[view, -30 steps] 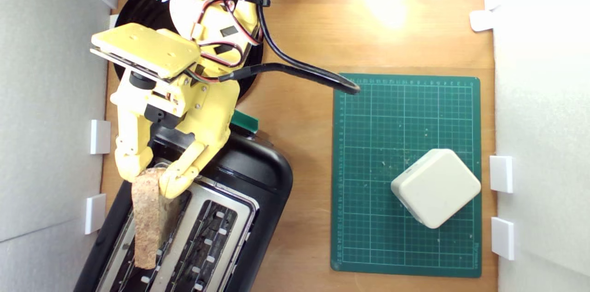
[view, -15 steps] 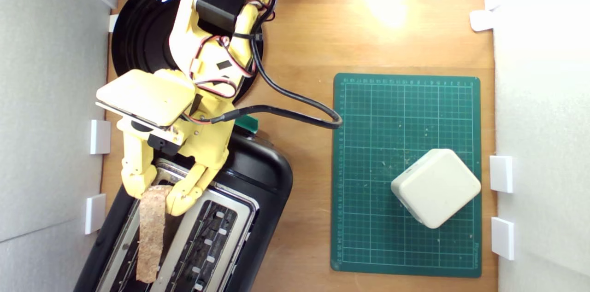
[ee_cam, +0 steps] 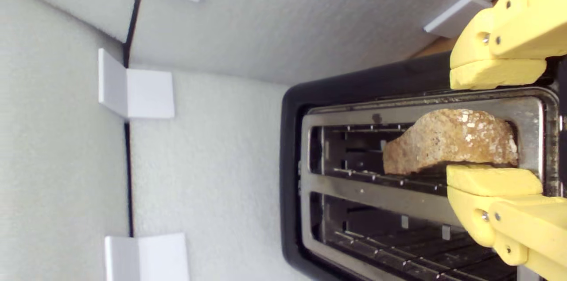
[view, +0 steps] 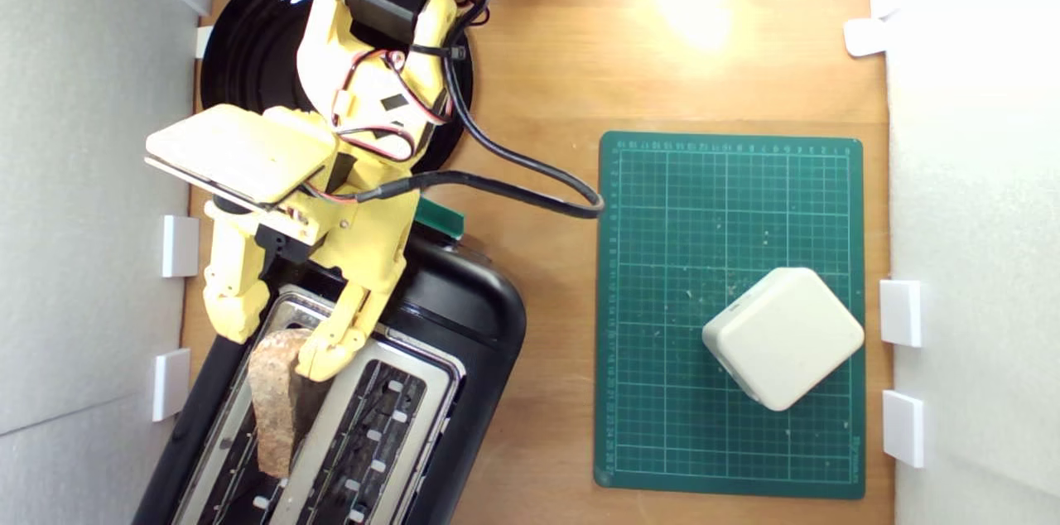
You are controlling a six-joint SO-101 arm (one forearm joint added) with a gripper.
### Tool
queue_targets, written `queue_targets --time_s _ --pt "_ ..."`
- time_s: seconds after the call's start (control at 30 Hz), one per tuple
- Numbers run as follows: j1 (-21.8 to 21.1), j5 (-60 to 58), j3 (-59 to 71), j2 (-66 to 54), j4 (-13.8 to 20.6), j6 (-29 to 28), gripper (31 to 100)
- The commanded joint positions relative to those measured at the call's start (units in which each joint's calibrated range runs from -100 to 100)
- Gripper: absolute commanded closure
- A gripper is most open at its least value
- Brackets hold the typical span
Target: Pick bread and place in toaster
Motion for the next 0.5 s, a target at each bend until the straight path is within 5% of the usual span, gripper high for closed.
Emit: queue_targets --time_s 0.0,0.3,0.47 --pt "0.37 -0.94 -1.74 -8.44 -2.03 -0.28 55.5" --pt "1.18 -4.18 -1.1 -16.35 -8.37 -0.59 55.5" --pt "-1.88 -4.01 0.26 -22.42 -11.09 -7.7 56.3"
